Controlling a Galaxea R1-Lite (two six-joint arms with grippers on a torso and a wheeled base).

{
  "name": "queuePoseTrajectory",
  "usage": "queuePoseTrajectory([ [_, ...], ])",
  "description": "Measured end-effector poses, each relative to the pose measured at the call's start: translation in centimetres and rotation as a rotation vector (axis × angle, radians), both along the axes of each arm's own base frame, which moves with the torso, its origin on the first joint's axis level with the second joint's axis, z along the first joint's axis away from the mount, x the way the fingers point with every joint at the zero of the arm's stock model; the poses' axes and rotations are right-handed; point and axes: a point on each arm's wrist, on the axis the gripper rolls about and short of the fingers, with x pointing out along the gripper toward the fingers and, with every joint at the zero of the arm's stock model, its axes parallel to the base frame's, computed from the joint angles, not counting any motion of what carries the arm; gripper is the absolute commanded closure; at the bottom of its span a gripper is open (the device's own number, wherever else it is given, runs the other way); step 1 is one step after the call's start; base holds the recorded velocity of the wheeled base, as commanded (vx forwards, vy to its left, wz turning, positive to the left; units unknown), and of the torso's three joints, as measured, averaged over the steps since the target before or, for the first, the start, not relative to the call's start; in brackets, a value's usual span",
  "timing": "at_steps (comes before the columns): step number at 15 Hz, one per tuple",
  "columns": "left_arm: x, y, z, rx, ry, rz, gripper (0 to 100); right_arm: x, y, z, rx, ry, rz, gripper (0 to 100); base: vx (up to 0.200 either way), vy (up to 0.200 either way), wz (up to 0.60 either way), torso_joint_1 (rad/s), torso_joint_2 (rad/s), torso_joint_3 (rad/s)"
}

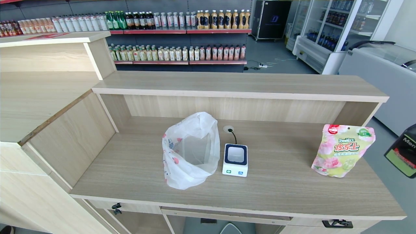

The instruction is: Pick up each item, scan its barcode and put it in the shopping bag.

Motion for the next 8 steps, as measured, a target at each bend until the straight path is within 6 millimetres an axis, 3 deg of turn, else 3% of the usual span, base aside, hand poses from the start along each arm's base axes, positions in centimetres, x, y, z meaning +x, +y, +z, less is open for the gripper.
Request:
queuePoseTrajectory([
  [2, 0.0, 0.0, 0.0, 0.0, 0.0, 0.0, 0, 0.3, -0.6, -1.2, 0.17, 0.088, -0.281, 100, 0.0, 0.0, 0.0, 0.0, 0.0, 0.0],
  [4, 0.0, 0.0, 0.0, 0.0, 0.0, 0.0, 0, 0.9, -0.6, -1.9, 0.211, 0.129, -0.339, 100, 0.0, 0.0, 0.0, 0.0, 0.0, 0.0],
  [8, 0.0, 0.0, 0.0, 0.0, 0.0, 0.0, 0, 2.2, -0.1, -1.7, 0.266, 0.103, -0.3, 100, 0.0, 0.0, 0.6, 0.007, 0.0, 0.002],
])
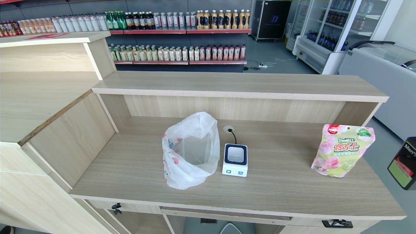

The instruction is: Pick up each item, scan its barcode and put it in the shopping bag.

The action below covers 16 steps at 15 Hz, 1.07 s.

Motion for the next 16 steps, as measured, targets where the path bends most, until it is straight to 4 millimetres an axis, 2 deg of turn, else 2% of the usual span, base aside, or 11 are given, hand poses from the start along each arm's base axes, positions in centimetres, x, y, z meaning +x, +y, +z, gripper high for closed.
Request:
queuePoseTrajectory([
  [5, 0.0, 0.0, 0.0, 0.0, 0.0, 0.0, 0, 2.2, 1.3, 1.6, 0.004, -0.097, 0.102, 100, 0.0, 0.0, 0.6, 0.006, 0.0, 0.003],
  [6, 0.0, 0.0, 0.0, 0.0, 0.0, 0.0, 0, 2.8, 1.4, 1.3, 0.019, -0.073, 0.111, 100, 0.0, 0.0, 0.6, 0.002, 0.0, 0.007],
  [7, 0.0, 0.0, 0.0, 0.0, 0.0, 0.0, 0, 3.3, 1.4, 1.1, 0.058, -0.062, 0.142, 100, 0.0, 0.0, 0.0, 0.0, 0.0, 0.0],
  [10, 0.0, 0.0, 0.0, 0.0, 0.0, 0.0, 0, 4.0, 0.8, -1.7, 0.192, 0.148, 0.209, 100, 0.0, 0.0, 0.0, 0.0, 0.0, 0.0],
  [12, 0.0, 0.0, 0.0, 0.0, 0.0, 0.0, 0, 4.7, 0.3, -1.8, 0.305, 0.162, 0.301, 100, 0.0, 0.0, 0.0, 0.0, 0.0, 0.0],
  [13, 0.0, 0.0, 0.0, 0.0, 0.001, -0.001, 0, 5.3, -0.1, -1.7, 0.335, 0.159, 0.289, 100, 0.0, 0.0, 0.0, 0.0, 0.0, 0.0],
  [16, 0.0, 0.0, 0.0, 0.0, 0.0, 0.0, 0, 7.7, -0.7, -1.3, 0.444, 0.161, 0.34, 100, 0.0, 0.0, 0.0, 0.0, 0.0, 0.0],
])
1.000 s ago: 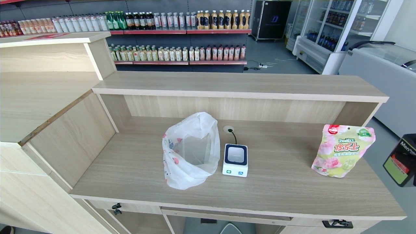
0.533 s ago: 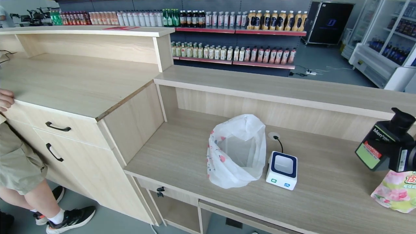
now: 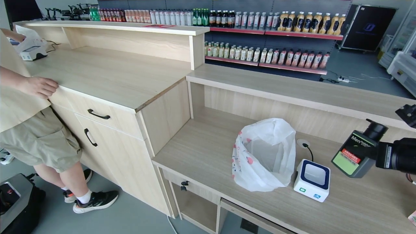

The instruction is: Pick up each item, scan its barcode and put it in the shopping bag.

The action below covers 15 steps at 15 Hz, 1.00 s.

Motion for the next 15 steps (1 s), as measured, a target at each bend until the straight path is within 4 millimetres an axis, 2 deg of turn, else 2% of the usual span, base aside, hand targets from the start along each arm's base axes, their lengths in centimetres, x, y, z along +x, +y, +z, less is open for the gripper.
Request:
queuePoseTrajectory([
  [3, 0.0, 0.0, 0.0, 0.0, 0.0, 0.0, 0, 2.4, -1.7, -0.7, 0.094, 0.02, 0.083, 100, 0.0, 0.0, 0.0, 0.0, 0.0, 0.0],
  [7, 0.0, 0.0, 0.0, 0.0, 0.0, 0.001, 0, 4.4, -3.9, -2.5, 0.084, -0.004, 0.201, 100, 0.0, 0.0, 0.0, 0.0, 0.0, 0.0],
  [11, 0.0, 0.0, 0.0, 0.0, 0.0, 0.0, 0, 5.0, -5.2, -5.6, 0.017, 0.033, 0.245, 100, 0.0, 0.0, 0.0, 0.0, 0.0, 0.0],
  [15, 0.0, 0.0, 0.0, 0.0, 0.0, 0.001, 0, 5.4, -5.9, -7.2, -0.001, 0.046, 0.275, 100, 0.0, 0.0, 0.0, 0.0, 0.0, 0.0],
])
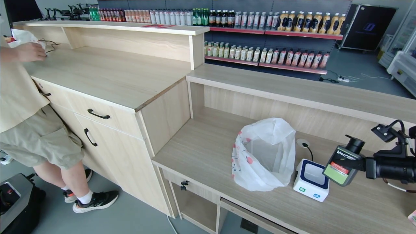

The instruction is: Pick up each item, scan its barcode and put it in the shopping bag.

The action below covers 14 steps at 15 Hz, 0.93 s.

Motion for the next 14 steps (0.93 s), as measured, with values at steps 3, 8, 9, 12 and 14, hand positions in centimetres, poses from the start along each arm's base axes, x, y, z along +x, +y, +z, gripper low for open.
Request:
queuePoseTrajectory([
  [3, 0.0, 0.0, 0.0, 0.0, 0.0, 0.0, 0, 0.5, -0.2, -0.6, 0.022, 0.01, 0.018, 100, 0.0, 0.0, 0.0, 0.0, 0.0, 0.0],
  [8, 0.0, 0.0, 0.0, 0.0, 0.0, -0.001, 0, 1.2, -0.2, -1.4, 0.018, -0.001, 0.072, 100, 0.0, 0.0, 0.0, 0.0, 0.0, 0.0],
  [9, 0.0, 0.0, 0.0, 0.0, 0.0, -0.001, 0, 1.2, -0.2, -1.5, 0.014, -0.01, 0.088, 100, 0.0, 0.0, 0.0, 0.0, 0.0, 0.0],
  [12, 0.0, 0.0, 0.0, 0.0, 0.0, 0.0, 0, 1.7, -0.6, -1.5, 0.024, -0.041, 0.124, 100, 0.0, 0.0, 0.0, 0.0, 0.0, 0.0],
  [14, 0.0, 0.0, 0.0, 0.0, 0.0, 0.0, 0, 1.9, -0.5, -1.9, 0.031, -0.033, 0.13, 100, 0.0, 0.0, 0.0, 0.0, 0.0, 0.0],
])
